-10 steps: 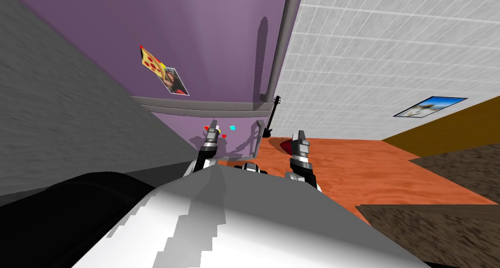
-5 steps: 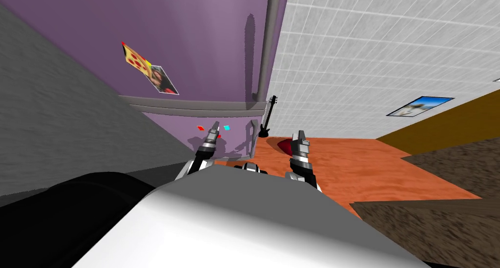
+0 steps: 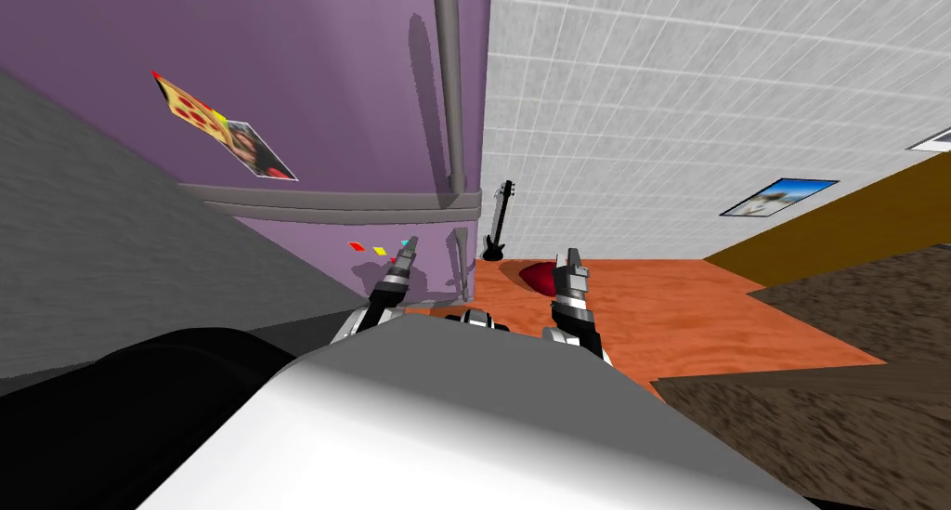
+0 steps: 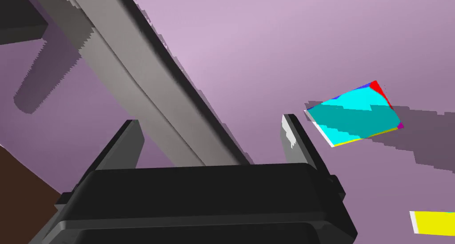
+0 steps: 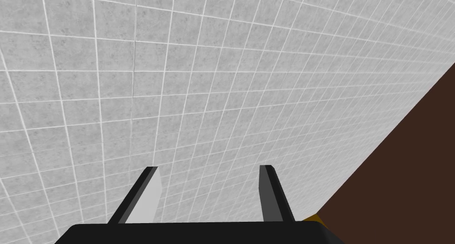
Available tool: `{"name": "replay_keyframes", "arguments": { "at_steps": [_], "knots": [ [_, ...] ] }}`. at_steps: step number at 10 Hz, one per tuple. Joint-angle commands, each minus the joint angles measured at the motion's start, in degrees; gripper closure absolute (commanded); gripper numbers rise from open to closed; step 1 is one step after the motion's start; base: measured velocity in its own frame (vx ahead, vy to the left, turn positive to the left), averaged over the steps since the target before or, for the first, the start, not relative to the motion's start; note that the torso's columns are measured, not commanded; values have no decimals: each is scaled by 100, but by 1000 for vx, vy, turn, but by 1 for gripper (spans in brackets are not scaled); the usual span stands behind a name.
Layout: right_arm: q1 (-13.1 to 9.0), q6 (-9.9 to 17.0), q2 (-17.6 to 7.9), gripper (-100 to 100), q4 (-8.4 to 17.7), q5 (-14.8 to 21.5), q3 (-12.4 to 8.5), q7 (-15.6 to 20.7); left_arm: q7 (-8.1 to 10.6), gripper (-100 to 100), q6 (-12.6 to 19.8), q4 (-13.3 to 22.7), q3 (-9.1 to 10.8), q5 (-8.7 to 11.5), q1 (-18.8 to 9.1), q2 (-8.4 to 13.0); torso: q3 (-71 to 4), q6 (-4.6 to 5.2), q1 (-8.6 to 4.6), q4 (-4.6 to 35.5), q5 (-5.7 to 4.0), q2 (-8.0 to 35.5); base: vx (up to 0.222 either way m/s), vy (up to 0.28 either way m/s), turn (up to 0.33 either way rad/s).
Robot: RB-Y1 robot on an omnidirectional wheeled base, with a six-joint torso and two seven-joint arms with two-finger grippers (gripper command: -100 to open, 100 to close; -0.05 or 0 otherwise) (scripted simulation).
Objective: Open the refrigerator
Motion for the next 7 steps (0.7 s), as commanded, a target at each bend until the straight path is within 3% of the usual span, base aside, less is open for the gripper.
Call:
{"name": "replay_keyframes", "arguments": {
  "at_steps": [1,7],
  "knots": [
    [0,0,0,0,0,0,0,0,-127,-100,267,-22,52,-188,113,51,-6,0,-7,-2,-2,-10,40,-172,-40],
    [0,0,0,0,0,0,0,0,-423,-100,829,-118,128,-625,436,590,-8,0,-5,-4,-2,-14,46,-188,-41]
  ]
}}
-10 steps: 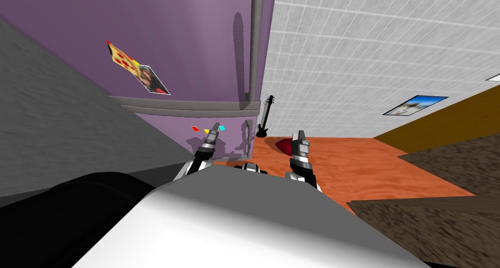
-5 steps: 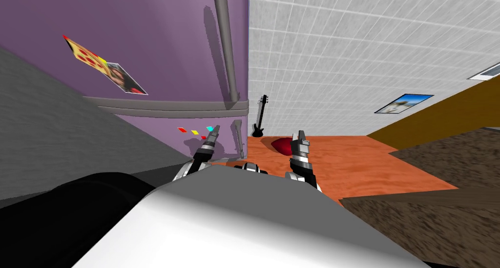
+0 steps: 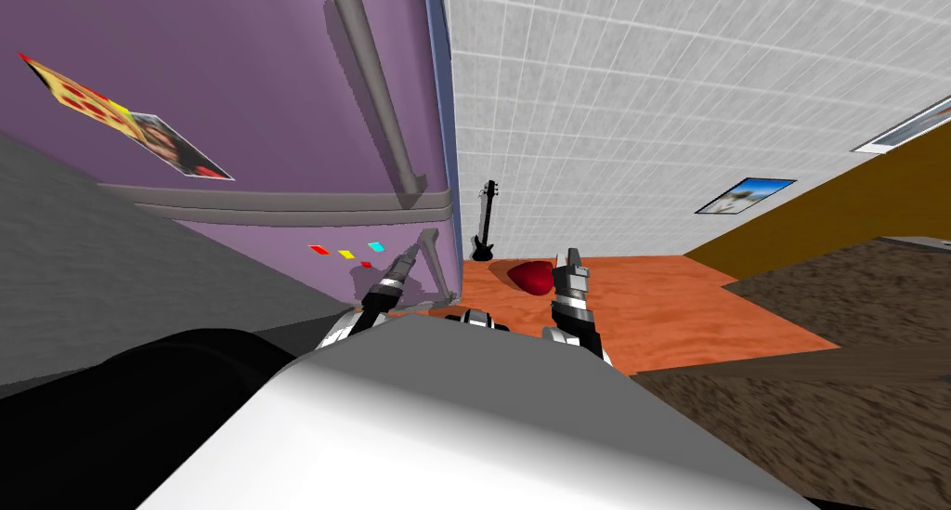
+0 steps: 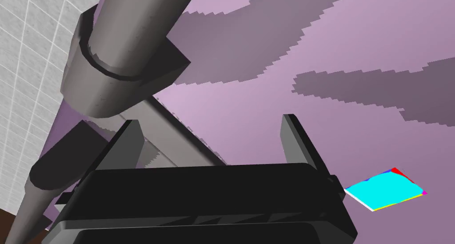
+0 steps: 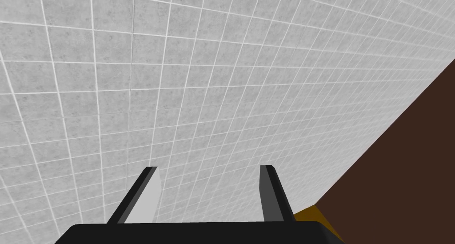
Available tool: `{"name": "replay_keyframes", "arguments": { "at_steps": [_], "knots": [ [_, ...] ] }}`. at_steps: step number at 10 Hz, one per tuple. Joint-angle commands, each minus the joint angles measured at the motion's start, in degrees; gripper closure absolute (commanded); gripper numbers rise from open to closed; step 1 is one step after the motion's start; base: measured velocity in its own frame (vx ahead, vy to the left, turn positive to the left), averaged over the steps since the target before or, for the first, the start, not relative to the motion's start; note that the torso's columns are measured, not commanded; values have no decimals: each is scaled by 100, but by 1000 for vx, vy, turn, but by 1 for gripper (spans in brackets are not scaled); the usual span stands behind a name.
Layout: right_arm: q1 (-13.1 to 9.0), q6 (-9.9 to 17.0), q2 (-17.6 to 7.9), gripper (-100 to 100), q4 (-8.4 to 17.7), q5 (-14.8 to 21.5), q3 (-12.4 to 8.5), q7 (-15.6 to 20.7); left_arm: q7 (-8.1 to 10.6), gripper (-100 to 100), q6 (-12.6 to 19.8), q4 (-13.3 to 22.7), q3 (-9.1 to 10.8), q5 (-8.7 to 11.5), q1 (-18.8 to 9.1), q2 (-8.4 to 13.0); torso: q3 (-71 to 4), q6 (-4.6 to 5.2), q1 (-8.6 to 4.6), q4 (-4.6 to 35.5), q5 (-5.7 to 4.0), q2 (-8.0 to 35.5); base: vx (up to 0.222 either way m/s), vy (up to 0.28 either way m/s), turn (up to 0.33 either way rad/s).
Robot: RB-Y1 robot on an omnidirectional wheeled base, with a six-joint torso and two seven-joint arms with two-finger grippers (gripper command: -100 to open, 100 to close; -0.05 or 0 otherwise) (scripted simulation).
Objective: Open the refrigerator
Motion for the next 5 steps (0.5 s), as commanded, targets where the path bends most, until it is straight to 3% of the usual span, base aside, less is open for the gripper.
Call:
{"name": "replay_keyframes", "arguments": {
  "at_steps": [1,2,3,4,5],
  "knots": [
    [0,0,0,0,0,0,-1,0,-144,-100,285,-48,32,-206,145,257,3,14,-8,-4,2,3,45,-196,18],
    [-1,0,0,0,0,0,0,0,-185,-100,364,-58,42,-267,189,333,-9,38,-38,-16,-2,-22,40,-169,-67],
    [-1,0,0,0,0,0,0,0,-148,-100,288,-60,61,-220,182,267,-23,33,-35,-19,-5,-39,10,-69,-10],
    [0,0,-1,0,0,0,-1,0,-88,-100,244,223,-58,-212,-97,399,-16,13,9,-10,3,-23,-71,-49,209],
    [0,0,-2,0,0,0,-2,0,-88,-100,244,344,-58,-212,-263,399,8,1,22,3,8,16,-84,-53,83]
  ]
}}
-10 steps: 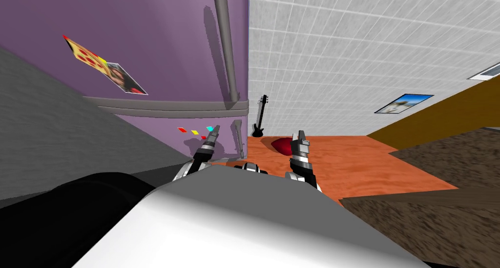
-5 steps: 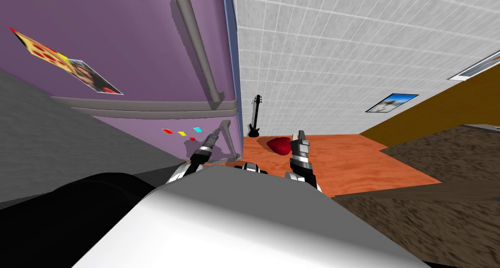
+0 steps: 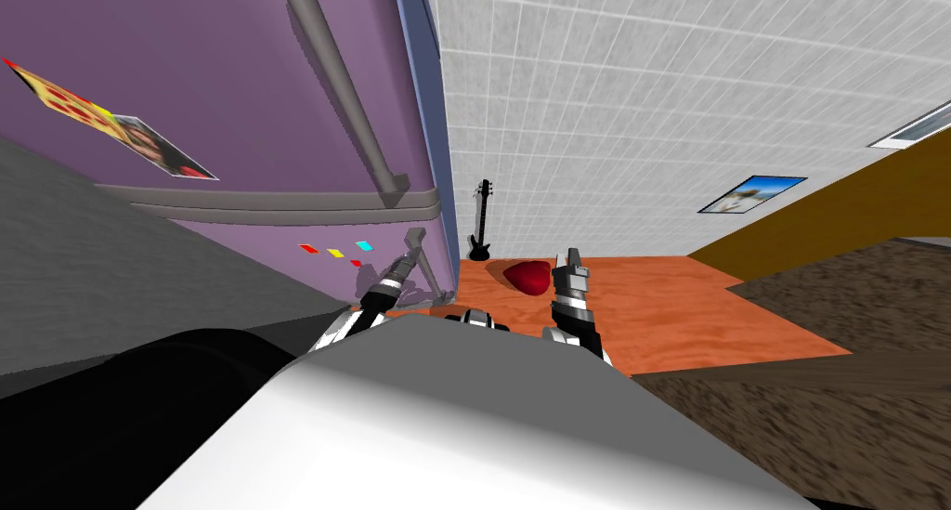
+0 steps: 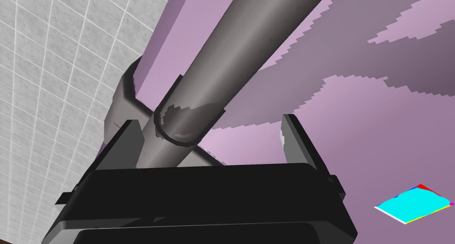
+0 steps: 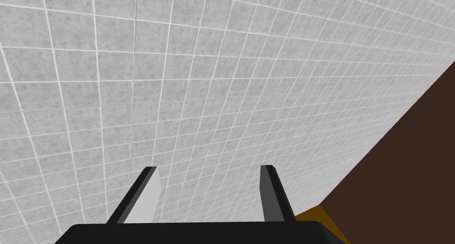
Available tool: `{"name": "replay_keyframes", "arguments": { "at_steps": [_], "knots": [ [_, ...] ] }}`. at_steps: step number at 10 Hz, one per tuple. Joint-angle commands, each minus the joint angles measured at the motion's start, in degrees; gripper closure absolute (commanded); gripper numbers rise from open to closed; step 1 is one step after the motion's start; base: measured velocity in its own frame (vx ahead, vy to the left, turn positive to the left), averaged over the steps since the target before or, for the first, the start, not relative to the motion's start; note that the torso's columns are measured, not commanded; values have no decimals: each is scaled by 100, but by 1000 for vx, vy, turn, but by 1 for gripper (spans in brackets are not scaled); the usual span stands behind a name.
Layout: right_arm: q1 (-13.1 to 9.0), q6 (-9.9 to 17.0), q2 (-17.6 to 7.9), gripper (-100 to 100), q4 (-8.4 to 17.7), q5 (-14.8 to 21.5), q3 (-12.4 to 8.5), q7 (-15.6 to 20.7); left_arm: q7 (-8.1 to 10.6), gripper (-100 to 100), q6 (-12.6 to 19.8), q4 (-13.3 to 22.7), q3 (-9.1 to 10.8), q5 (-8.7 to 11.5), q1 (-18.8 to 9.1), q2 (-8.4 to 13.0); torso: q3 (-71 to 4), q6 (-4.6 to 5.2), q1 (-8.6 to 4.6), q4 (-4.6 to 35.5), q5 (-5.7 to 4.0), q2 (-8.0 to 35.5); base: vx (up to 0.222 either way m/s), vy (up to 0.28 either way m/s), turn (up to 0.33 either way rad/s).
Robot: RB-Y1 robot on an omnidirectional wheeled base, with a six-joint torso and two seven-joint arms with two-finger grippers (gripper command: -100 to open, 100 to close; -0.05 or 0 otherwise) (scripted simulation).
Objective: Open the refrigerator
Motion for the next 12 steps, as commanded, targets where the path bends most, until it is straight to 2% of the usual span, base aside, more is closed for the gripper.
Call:
{"name": "replay_keyframes", "arguments": {
  "at_steps": [1,2,3,6,7,10,11,12],
  "knots": [
    [-1,0,0,0,0,0,0,0,34,-100,-66,407,-51,4,-426,43,11,2,-9,6,-3,13,-46,-18,-31],
    [-1,0,0,0,0,0,0,0,34,-100,-66,587,-51,4,-536,43,2,1,-10,2,-5,-2,-15,5,-18],
    [-1,0,-1,0,0,0,0,0,106,-100,-129,778,-168,21,-758,168,-10,-1,-12,-3,-5,-19,-73,-23,164],
    [-1,0,0,0,0,0,0,0,106,-100,-129,1272,-168,21,-1238,168,-8,1,-26,-2,-10,-16,-44,-22,31],
    [0,0,-1,0,0,0,0,0,178,-100,-191,1487,-286,37,-1439,293,-14,-1,-18,-5,-7,-26,-62,-19,168],
    [-1,0,0,0,0,0,0,0,178,-100,-191,1998,-286,37,-1907,293,-4,1,-26,0,-10,-9,-45,-24,28],
    [-1,0,-1,0,0,0,0,0,250,-100,-253,2176,-403,54,-2085,419,-11,0,-18,-4,-7,-21,-67,-33,158],
    [0,0,0,0,0,0,0,0,250,-100,-253,2375,-403,54,-2266,419,-3,-4,-25,-1,-9,-5,-82,-32,121]
  ]
}}
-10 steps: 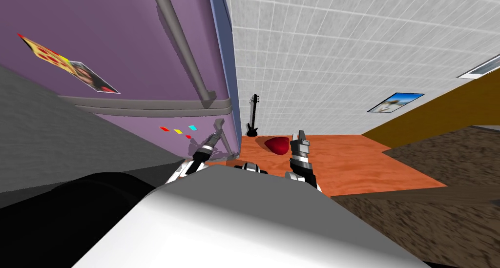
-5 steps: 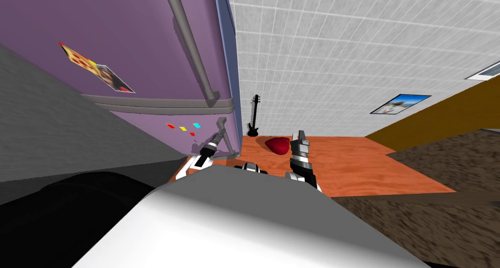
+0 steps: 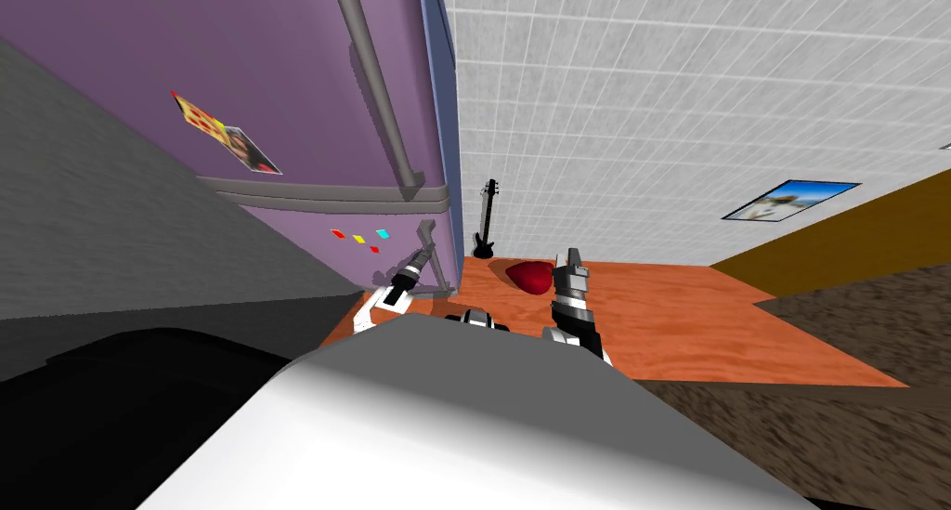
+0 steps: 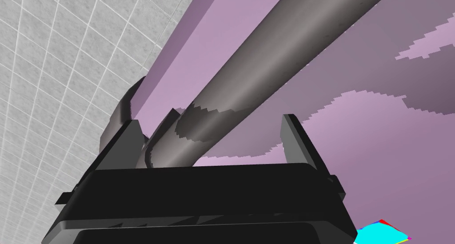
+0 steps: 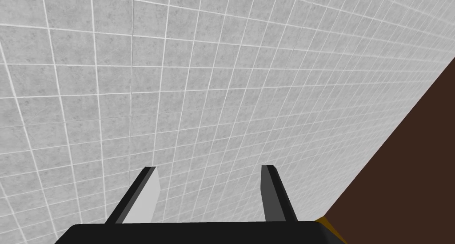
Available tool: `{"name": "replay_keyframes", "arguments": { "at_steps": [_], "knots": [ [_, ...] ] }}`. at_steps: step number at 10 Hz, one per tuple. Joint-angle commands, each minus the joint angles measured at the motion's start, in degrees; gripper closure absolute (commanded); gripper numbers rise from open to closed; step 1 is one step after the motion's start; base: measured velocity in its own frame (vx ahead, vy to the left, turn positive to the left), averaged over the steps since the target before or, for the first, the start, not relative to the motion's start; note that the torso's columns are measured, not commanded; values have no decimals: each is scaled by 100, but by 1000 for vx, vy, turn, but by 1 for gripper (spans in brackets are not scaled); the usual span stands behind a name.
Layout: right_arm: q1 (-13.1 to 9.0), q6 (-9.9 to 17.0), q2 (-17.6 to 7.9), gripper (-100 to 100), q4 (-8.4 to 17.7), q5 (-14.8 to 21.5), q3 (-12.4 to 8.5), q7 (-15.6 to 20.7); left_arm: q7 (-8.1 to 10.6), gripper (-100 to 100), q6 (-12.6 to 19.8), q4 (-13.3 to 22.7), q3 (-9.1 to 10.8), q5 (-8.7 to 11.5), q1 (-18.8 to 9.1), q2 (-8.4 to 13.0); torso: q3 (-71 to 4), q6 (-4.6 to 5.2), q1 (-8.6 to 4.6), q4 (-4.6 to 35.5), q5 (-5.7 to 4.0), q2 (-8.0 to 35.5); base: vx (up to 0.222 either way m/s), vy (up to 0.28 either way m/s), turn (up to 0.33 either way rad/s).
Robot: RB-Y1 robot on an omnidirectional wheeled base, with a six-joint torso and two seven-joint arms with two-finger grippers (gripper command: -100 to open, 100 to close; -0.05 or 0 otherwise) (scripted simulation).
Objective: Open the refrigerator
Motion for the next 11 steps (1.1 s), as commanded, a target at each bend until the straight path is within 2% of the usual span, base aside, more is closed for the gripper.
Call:
{"name": "replay_keyframes", "arguments": {
  "at_steps": [1,2,3,4,6,7,10,11],
  "knots": [
    [-1,0,0,0,0,0,0,0,39,-100,-11,472,-65,3,-467,51,5,4,0,3,-1,5,-45,-12,-9],
    [-1,0,0,0,0,0,0,0,39,-100,-11,620,-65,3,-661,51,-2,6,4,0,1,-7,-13,-3,-23],
    [0,0,0,0,0,0,0,0,110,-100,-73,850,-182,20,-848,176,-9,4,7,-3,1,-18,-74,-30,171],
    [0,0,0,0,0,0,0,0,110,-100,-73,1071,-182,20,-1076,176,0,0,-2,0,0,1,-85,-34,104],
    [-1,0,0,0,0,0,0,0,110,-100,-73,1328,-182,20,-1351,176,-2,6,3,0,0,-8,-25,-9,-12],
    [0,0,0,0,0,0,0,0,182,-100,-136,1507,-300,36,-1533,302,-10,4,7,-4,2,-20,-70,-35,199],
    [-1,0,0,0,0,0,0,0,182,-100,-136,1914,-300,36,-2009,302,-2,8,4,2,0,-7,-46,-13,21],
    [0,0,-1,0,0,0,0,0,182,-100,-136,2035,-300,36,-2066,302,-9,10,2,-1,0,-18,6,6,-10]
  ]
}}
